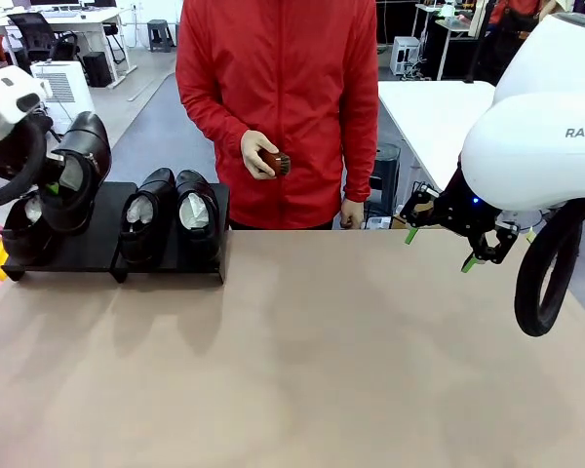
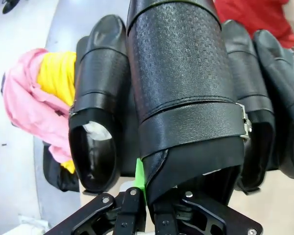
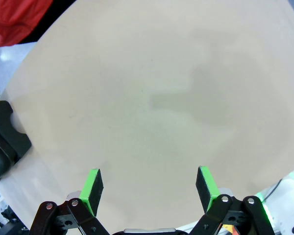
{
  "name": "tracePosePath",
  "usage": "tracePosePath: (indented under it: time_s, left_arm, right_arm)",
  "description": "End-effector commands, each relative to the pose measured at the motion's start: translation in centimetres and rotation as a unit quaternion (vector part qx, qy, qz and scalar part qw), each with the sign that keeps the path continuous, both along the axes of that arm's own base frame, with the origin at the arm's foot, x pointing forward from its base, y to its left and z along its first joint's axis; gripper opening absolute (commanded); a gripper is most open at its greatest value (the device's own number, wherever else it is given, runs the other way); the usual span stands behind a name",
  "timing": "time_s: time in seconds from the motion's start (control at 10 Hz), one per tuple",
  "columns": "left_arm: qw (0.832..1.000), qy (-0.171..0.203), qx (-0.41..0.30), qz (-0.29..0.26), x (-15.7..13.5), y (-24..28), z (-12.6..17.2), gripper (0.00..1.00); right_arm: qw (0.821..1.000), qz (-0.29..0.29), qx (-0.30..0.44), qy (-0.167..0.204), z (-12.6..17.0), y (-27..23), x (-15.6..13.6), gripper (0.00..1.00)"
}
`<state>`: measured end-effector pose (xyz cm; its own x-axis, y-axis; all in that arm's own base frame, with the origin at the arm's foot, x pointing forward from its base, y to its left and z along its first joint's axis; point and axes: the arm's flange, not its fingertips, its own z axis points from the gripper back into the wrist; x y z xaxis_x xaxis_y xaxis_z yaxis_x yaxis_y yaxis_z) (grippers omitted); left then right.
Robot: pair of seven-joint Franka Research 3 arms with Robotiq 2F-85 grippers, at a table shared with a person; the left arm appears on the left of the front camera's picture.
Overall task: Organize the shoes by placing them on the stand.
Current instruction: Place the Shoe from the middle of the table onto the Shoes Stand.
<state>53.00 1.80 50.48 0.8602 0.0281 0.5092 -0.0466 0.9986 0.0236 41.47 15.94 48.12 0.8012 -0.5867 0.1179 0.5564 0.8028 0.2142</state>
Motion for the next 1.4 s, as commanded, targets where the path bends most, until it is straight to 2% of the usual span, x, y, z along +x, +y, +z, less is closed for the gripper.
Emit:
tracePosePath:
  time_s: [0.0,0.1,0.4,1.0,1.3]
  left_arm:
    - [0.999,-0.011,0.025,0.028,1.1,-0.5,-0.9,0.00]
    - [0.999,-0.004,0.028,0.041,1.7,-0.1,-1.6,0.00]
    - [0.999,0.024,0.020,0.016,2.4,-0.5,-3.6,0.00]
    - [0.999,0.036,0.012,0.001,3.4,-0.6,-5.5,0.00]
    - [1.000,0.026,0.003,-0.003,4.1,-0.7,-6.3,0.00]
  right_arm:
    - [1.000,0.009,0.003,-0.001,0.2,-0.2,0.2,1.00]
    - [1.000,0.009,0.003,-0.001,0.2,-0.2,0.2,1.00]
    - [1.000,0.009,0.003,-0.001,0.2,-0.2,0.2,1.00]
    - [1.000,0.009,0.003,-0.001,0.2,-0.2,0.2,1.00]
    - [1.000,0.009,0.003,-0.001,0.2,-0.2,0.2,1.00]
